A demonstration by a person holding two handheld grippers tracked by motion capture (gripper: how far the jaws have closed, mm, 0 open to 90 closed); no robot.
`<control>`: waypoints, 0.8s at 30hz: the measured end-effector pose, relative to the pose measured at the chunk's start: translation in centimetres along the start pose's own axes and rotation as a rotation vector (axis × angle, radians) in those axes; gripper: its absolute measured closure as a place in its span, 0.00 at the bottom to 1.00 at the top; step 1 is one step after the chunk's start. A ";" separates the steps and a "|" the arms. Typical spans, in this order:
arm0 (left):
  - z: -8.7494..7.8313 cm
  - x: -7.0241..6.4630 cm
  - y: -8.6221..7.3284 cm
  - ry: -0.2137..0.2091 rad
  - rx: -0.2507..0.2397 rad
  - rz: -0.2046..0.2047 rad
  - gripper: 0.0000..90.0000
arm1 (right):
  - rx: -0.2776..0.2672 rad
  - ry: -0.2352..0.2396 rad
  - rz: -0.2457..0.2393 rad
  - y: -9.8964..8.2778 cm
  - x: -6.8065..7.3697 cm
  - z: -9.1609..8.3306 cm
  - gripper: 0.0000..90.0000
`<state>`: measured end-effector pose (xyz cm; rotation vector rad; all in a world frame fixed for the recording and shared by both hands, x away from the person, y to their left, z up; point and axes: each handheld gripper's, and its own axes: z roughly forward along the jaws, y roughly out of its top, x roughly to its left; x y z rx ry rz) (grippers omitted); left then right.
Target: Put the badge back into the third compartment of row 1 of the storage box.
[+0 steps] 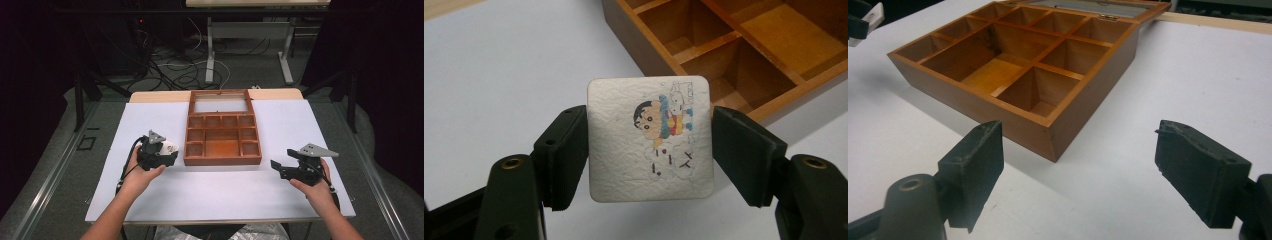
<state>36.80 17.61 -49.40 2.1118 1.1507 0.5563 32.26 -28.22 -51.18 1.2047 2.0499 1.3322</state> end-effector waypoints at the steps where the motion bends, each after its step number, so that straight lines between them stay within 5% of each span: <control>1: -0.1 -0.1 0.0 -0.002 -0.003 0.007 0.37 | 0.000 0.003 -0.003 0.1 0.1 0.0 0.21; 19: -1.4 -3.0 0.6 -0.061 -0.130 0.051 0.37 | 0.014 0.045 -0.029 1.5 1.3 -0.2 0.24; 24: -1.7 -3.9 1.0 -0.078 -0.147 0.074 0.37 | 0.017 0.067 -0.002 1.9 1.8 0.0 0.24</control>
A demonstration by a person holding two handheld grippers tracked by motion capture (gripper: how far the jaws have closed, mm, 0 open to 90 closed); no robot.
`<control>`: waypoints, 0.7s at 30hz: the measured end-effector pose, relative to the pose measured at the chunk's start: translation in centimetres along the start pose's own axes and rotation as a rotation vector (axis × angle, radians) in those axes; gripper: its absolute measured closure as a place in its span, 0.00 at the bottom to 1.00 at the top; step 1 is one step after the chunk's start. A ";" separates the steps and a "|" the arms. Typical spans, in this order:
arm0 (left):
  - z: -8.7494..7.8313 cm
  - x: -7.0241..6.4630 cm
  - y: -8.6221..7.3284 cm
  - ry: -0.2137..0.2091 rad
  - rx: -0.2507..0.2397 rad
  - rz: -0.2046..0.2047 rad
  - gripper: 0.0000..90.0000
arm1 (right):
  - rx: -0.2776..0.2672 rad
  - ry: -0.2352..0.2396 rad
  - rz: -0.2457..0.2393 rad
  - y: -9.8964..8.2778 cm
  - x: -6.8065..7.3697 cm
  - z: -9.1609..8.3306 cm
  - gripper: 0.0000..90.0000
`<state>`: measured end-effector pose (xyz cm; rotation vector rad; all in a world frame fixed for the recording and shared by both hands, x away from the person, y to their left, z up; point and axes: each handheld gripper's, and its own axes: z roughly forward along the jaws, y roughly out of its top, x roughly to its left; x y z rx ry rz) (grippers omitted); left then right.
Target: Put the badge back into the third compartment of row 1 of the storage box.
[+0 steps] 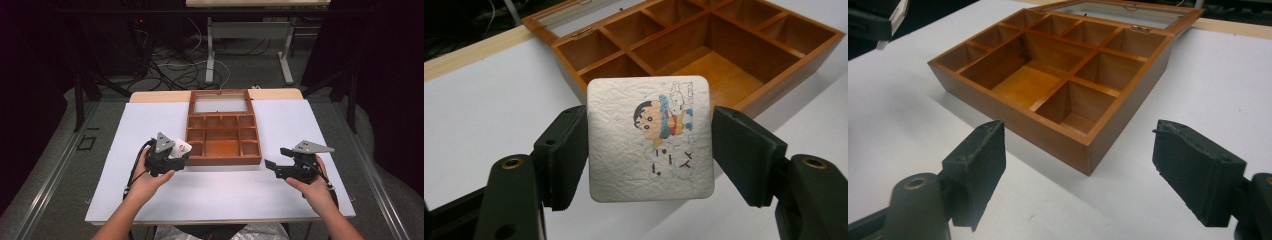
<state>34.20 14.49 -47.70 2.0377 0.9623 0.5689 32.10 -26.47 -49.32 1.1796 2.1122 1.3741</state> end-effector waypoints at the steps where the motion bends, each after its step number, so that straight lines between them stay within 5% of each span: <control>1: -0.1 -0.2 0.1 -0.003 -0.002 0.000 0.37 | 0.004 -0.001 -0.003 0.1 0.1 0.0 0.24; 8: -0.2 -1.6 0.5 -0.015 -0.049 0.034 0.37 | 0.022 0.026 -0.032 0.6 0.6 0.3 0.28; 16: -0.2 -3.0 0.4 -0.037 -0.085 0.069 0.37 | 0.046 0.074 0.038 1.5 1.4 0.4 0.34; 21: 0.0 -3.7 0.1 -0.057 -0.094 0.085 0.37 | 0.041 0.107 0.040 2.3 1.9 0.8 0.35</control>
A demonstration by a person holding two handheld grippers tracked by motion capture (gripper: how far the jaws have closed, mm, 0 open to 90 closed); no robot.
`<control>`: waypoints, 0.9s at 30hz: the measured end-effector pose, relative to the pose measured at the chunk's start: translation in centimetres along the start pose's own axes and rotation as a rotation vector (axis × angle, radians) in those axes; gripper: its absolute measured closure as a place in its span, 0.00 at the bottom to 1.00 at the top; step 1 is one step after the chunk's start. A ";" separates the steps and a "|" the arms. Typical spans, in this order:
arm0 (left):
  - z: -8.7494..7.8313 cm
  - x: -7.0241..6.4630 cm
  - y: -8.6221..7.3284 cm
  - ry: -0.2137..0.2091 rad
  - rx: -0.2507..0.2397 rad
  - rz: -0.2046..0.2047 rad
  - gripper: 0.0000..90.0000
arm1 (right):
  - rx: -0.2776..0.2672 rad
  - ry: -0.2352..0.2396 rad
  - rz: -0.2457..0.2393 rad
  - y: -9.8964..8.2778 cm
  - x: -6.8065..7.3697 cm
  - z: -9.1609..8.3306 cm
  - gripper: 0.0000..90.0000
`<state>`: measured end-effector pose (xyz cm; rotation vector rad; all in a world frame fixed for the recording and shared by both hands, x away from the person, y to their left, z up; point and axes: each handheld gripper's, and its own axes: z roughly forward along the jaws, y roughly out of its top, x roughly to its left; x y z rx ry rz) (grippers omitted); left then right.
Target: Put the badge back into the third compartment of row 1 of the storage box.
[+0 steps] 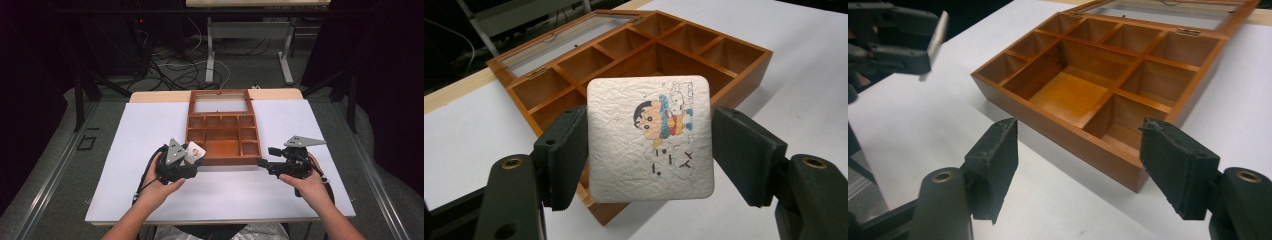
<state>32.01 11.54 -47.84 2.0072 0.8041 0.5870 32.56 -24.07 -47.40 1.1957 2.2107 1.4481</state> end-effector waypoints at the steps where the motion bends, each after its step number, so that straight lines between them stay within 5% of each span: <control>1: 0.1 -0.2 -0.1 -0.005 -0.003 0.000 0.37 | 0.003 0.002 0.003 0.2 0.2 0.1 0.35; 9: 0.4 -1.0 -0.5 -0.025 -0.005 0.022 0.37 | 0.003 0.072 -0.005 1.2 1.2 1.2 0.35; 27: 0.9 -2.9 -1.1 -0.077 -0.007 0.060 0.37 | 0.113 0.158 0.091 2.9 2.5 3.2 0.35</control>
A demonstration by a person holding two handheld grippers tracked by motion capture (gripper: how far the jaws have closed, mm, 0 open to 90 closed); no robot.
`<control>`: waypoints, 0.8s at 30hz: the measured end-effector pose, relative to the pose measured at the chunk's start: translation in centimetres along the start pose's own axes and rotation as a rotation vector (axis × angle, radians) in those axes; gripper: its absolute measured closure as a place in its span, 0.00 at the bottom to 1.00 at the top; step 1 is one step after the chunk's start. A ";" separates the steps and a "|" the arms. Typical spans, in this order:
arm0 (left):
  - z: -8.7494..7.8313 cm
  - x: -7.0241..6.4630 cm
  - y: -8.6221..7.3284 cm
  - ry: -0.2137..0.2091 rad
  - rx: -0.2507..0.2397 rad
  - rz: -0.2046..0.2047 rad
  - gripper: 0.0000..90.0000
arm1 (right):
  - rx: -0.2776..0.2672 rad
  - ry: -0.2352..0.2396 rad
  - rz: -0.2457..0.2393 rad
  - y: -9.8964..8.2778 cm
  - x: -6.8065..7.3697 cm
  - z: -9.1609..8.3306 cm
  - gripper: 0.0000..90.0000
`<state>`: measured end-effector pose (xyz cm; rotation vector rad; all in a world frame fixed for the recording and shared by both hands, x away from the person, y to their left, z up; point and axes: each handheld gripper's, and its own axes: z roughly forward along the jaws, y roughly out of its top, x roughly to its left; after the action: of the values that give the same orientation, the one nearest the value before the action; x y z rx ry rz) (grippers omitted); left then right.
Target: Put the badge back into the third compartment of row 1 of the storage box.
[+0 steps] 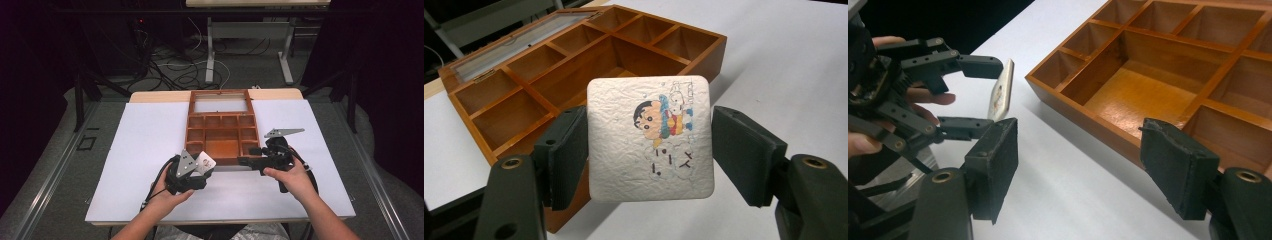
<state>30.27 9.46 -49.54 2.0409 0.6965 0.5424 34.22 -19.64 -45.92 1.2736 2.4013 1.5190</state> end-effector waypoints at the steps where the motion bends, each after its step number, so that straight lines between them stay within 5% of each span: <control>1: 0.0 -0.1 0.0 -0.004 -0.002 -0.003 0.37 | 0.005 0.006 0.004 0.1 0.0 0.1 0.36; 24: 1.0 -2.0 -0.5 -0.055 -0.002 0.049 0.37 | 0.076 0.073 0.073 -1.0 -0.2 1.6 0.48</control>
<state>29.22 7.77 -50.66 2.0679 0.6148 0.5132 34.39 -18.81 -47.59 1.3584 2.5062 1.5329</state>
